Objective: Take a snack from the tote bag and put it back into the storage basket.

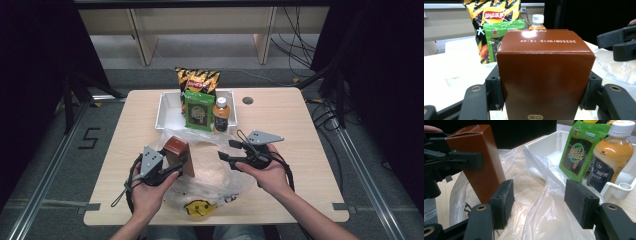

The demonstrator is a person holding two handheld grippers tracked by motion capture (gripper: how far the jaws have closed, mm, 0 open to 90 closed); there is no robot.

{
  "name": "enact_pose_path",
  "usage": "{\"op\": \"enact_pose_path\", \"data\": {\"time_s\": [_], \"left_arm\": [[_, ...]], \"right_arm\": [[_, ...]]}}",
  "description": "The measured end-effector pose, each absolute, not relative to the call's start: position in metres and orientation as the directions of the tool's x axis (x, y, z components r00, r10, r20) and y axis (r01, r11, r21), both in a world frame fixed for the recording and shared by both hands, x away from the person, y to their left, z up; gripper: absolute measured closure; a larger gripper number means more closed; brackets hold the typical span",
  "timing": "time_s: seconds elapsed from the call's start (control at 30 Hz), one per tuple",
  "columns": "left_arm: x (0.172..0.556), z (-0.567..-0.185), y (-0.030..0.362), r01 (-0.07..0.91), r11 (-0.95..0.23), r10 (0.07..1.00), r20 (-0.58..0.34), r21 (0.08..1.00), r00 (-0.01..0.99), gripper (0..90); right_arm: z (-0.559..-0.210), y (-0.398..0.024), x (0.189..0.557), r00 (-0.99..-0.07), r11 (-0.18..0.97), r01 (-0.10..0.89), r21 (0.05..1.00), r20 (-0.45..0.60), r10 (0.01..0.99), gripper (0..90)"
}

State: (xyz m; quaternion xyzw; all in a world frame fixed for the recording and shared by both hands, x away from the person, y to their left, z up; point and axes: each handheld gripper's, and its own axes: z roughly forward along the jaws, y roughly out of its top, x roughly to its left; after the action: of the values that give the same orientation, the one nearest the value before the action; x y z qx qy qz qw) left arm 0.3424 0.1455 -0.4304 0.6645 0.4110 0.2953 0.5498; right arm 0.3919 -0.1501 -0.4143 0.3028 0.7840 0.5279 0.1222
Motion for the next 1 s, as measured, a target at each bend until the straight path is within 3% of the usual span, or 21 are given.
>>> {"op": "enact_pose_path", "data": {"time_s": [1.0], "left_arm": [[0.35, -0.394, 0.139, 0.181, -0.024, 0.89, -0.061, 0.983, 0.452, 37.1]], "right_arm": [[-0.414, -0.15, 0.389, -0.786, 0.26, 0.336, 0.905, 0.117, 0.607, 41.2]]}}
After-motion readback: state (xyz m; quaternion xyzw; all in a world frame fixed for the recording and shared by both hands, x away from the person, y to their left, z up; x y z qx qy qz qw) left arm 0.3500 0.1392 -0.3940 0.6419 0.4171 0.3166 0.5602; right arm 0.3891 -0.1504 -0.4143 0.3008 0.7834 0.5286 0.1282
